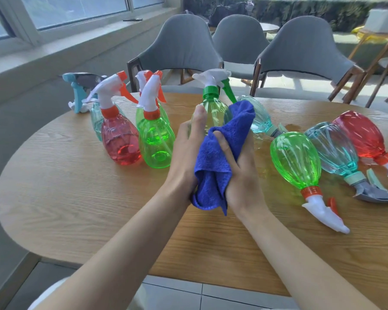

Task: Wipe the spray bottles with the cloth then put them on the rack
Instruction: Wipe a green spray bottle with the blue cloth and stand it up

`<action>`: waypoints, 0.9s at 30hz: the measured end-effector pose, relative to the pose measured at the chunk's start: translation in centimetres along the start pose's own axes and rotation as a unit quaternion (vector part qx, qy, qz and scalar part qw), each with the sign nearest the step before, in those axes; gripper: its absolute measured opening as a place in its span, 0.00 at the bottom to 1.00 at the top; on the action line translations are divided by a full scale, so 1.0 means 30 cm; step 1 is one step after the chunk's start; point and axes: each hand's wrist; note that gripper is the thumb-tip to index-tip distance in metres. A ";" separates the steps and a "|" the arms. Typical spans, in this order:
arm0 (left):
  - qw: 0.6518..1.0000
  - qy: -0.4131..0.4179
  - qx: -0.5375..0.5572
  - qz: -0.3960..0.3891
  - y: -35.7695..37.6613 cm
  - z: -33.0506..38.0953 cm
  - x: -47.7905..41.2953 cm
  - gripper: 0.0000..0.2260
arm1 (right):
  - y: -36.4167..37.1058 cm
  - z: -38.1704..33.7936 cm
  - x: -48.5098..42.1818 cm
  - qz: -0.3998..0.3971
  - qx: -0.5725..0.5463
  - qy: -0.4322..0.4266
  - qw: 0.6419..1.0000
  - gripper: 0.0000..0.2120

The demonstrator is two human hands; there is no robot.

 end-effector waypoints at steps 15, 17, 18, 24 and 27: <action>0.977 -0.168 0.130 -0.021 0.014 -0.002 0.019 0.34 | 0.003 0.017 -0.028 -0.010 -0.039 0.028 0.999 0.20; 0.977 -0.176 0.119 -0.010 0.003 0.007 0.007 0.34 | -0.007 0.031 -0.015 -0.033 0.063 -0.073 0.995 0.22; 0.972 -0.187 0.143 -0.023 0.004 0.014 0.004 0.35 | -0.015 0.027 -0.013 -0.044 0.102 -0.114 0.987 0.26; 0.952 -0.203 0.227 -0.039 0.024 0.029 -0.009 0.33 | -0.086 0.012 -0.073 -0.096 0.163 -0.169 0.967 0.34; 0.949 -0.196 0.241 -0.050 0.033 0.040 -0.007 0.32 | -0.099 -0.007 -0.073 -0.084 0.154 -0.164 0.971 0.31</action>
Point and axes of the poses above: each hand's wrist, its own x-axis away from the middle knuckle, its own y-axis out of the palm, z = x × y, and after that the axes turned 12 degrees about z, right-handed
